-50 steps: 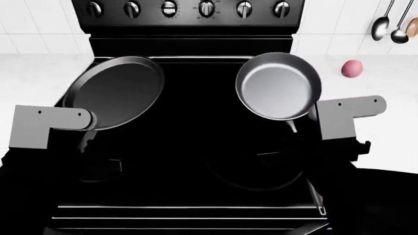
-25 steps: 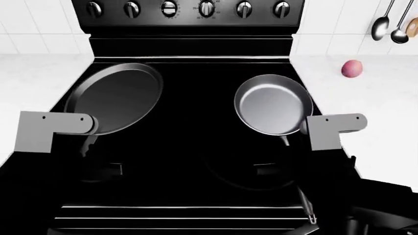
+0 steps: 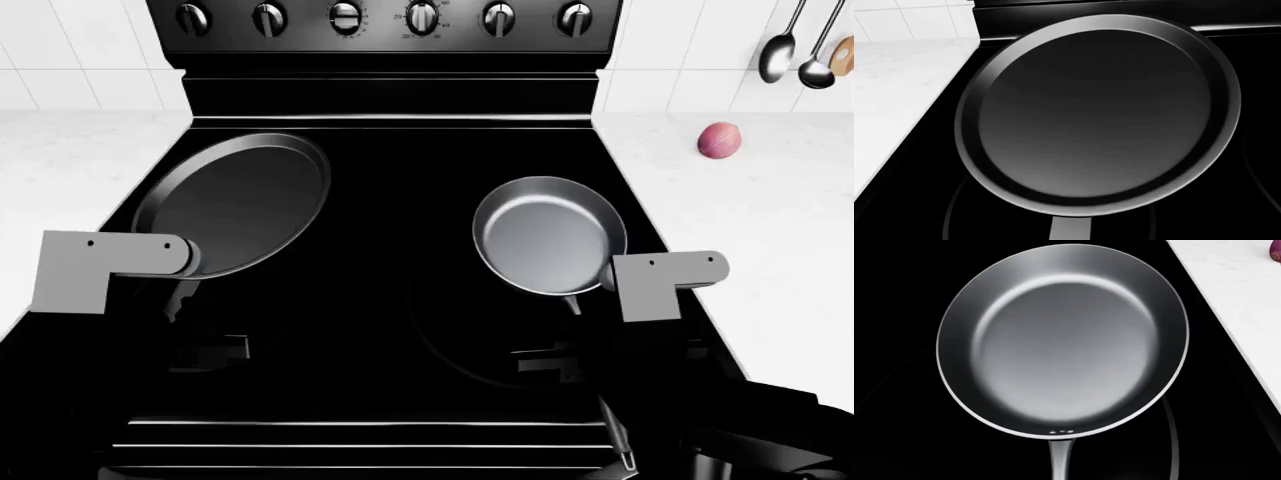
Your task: Place both pans onto different burners. Then place the onion and the sushi on different pans.
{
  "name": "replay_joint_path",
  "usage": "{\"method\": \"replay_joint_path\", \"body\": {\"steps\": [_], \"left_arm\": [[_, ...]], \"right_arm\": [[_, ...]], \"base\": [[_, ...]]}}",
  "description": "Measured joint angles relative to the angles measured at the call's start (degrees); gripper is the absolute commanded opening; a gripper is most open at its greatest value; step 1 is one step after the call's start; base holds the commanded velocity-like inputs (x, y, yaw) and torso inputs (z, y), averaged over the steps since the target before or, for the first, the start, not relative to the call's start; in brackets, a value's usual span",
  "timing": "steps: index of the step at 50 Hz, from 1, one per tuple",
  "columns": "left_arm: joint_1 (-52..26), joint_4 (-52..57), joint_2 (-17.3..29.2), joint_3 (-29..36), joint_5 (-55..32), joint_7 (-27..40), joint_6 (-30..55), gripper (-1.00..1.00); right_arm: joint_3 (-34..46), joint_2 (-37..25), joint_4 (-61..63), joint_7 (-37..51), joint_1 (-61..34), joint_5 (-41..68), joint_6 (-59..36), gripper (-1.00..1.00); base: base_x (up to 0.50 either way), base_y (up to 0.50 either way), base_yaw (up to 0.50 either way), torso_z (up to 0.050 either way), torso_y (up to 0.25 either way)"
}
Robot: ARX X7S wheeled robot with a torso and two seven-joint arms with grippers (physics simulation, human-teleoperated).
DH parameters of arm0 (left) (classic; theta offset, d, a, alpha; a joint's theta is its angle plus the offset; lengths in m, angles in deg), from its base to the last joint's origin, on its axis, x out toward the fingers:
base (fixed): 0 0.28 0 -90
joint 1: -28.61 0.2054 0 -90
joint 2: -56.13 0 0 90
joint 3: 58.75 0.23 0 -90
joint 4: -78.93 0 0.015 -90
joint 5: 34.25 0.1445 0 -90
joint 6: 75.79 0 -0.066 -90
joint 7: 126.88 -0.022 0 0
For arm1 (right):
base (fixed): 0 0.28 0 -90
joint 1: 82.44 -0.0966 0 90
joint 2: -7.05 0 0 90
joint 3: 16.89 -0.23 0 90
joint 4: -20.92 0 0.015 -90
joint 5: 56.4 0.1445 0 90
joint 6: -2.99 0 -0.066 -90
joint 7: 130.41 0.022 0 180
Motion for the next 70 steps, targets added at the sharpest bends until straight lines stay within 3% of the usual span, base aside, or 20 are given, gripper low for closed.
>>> {"method": "replay_joint_path", "body": {"steps": [14,15,32,44,58,70], "left_arm": [[0.4,-0.11,0.06,0.1,0.3,-0.32,-0.48,-1.0],[0.41,-0.12,0.08,0.09,0.28,-0.33,-0.52,-1.0],[0.58,-0.42,0.46,0.01,-0.02,-0.33,-1.0,-1.0],[0.38,-0.83,0.63,0.75,1.17,-0.77,-1.07,-1.0],[-3.15,-3.26,0.88,5.09,8.07,-2.32,0.28,-1.0],[-1.41,-6.06,0.12,8.23,12.96,-5.61,-1.21,-1.0]], "right_arm": [[0.34,0.11,-0.34,-0.39,0.21,-0.3,0.27,-1.0],[0.38,0.12,-0.38,-0.43,0.2,-0.32,0.27,1.0],[-1.37,-0.54,1.67,0.51,-2.26,0.49,-0.41,1.0],[-5.06,-3.54,8.02,7.33,-6.74,8.56,-1.05,1.0],[-8.76,-7.05,13.15,12.29,-9.16,14.81,-0.31,1.0],[-9.8,-7.92,14.38,12.61,-8.53,15.33,0.37,1.0]], "base": [[0.0,0.0,0.0,0.001,0.004],[0.0,0.0,0.0,0.0,0.0],[0.0,0.0,0.0,0.001,0.002],[0.0,0.0,0.0,0.001,0.003],[0.0,0.0,0.0,0.001,0.002],[0.0,0.0,0.0,0.001,0.003]]}}
